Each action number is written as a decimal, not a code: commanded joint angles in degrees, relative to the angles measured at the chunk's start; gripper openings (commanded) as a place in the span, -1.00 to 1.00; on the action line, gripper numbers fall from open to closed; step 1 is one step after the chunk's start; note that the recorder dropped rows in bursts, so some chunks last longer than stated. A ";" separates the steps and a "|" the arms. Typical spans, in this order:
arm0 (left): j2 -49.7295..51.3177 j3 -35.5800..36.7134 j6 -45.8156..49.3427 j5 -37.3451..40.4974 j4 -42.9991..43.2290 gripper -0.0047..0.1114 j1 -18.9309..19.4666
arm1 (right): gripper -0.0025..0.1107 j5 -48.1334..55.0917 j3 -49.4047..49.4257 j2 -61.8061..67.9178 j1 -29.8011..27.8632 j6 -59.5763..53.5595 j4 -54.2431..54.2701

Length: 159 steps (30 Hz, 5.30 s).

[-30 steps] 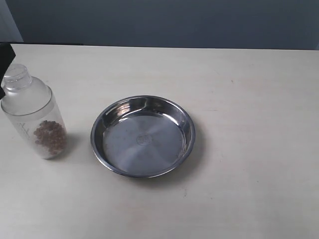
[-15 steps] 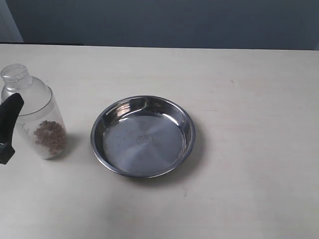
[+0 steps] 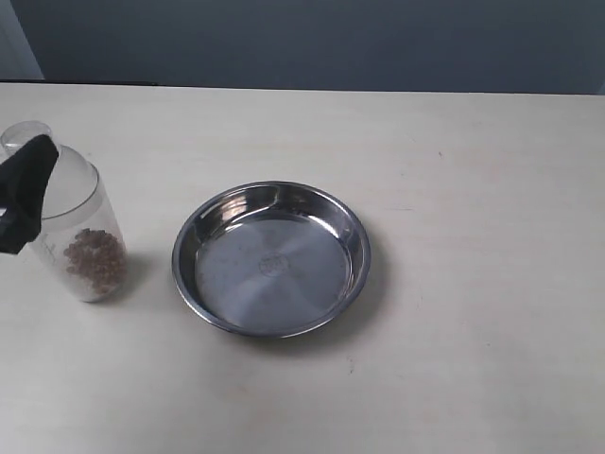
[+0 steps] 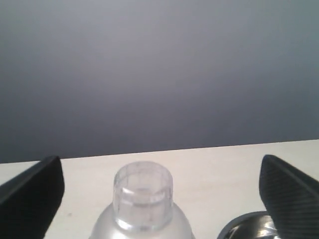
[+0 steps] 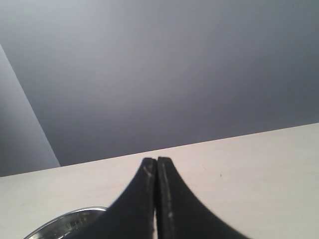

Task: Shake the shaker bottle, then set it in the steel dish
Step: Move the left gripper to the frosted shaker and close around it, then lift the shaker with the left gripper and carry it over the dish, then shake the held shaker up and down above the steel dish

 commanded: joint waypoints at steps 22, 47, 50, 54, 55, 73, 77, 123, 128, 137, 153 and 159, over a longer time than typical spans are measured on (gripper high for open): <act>35.19 -4.99 5.95 -17.83 -4.34 0.90 0.08 | -0.97 0.09 0.09 -0.21 -0.05 -0.20 -0.07; 47.88 -4.24 4.84 -25.18 -7.44 0.88 0.08 | -0.97 -0.18 0.09 -0.21 -0.05 -0.20 -0.07; 48.31 -4.40 4.84 -25.43 -8.91 0.88 0.08 | -0.97 -0.18 0.09 -0.21 -0.05 -0.20 -0.07; 48.31 -4.45 4.72 -25.28 -10.76 0.82 0.08 | -0.97 -0.18 0.09 -0.21 -0.05 -0.20 -0.07; 48.31 -4.54 4.72 -25.13 -11.17 0.80 0.08 | -0.97 -0.18 0.09 -0.21 -0.05 -0.20 -0.07; 48.31 -5.87 4.42 -21.79 -1.94 -0.68 0.08 | -0.97 0.08 0.09 -0.21 -0.05 -0.20 -0.07; 48.31 -5.97 4.42 -21.79 -4.83 -0.91 0.08 | -0.97 0.08 0.09 -0.21 -0.05 -0.20 -0.07; 19.53 -31.76 -17.39 32.92 25.30 -0.91 -28.91 | -0.97 0.08 0.09 -0.21 -0.05 -0.20 -0.07; 24.83 -32.70 -11.82 27.61 -1.58 -0.91 -21.26 | -0.97 0.08 0.09 -0.21 -0.05 -0.20 -0.07; 30.15 -35.75 -5.84 36.40 14.19 -0.92 -32.26 | -0.97 -0.31 0.09 -0.21 -0.05 -0.20 -0.07; 36.35 -38.74 -2.36 35.24 -6.77 -0.91 -27.54 | -0.97 0.07 0.09 -0.21 -0.05 -0.20 -0.07; 29.66 -42.79 -3.47 30.82 -4.83 -0.91 -28.95 | -0.97 0.07 0.09 -0.21 -0.05 -0.20 -0.07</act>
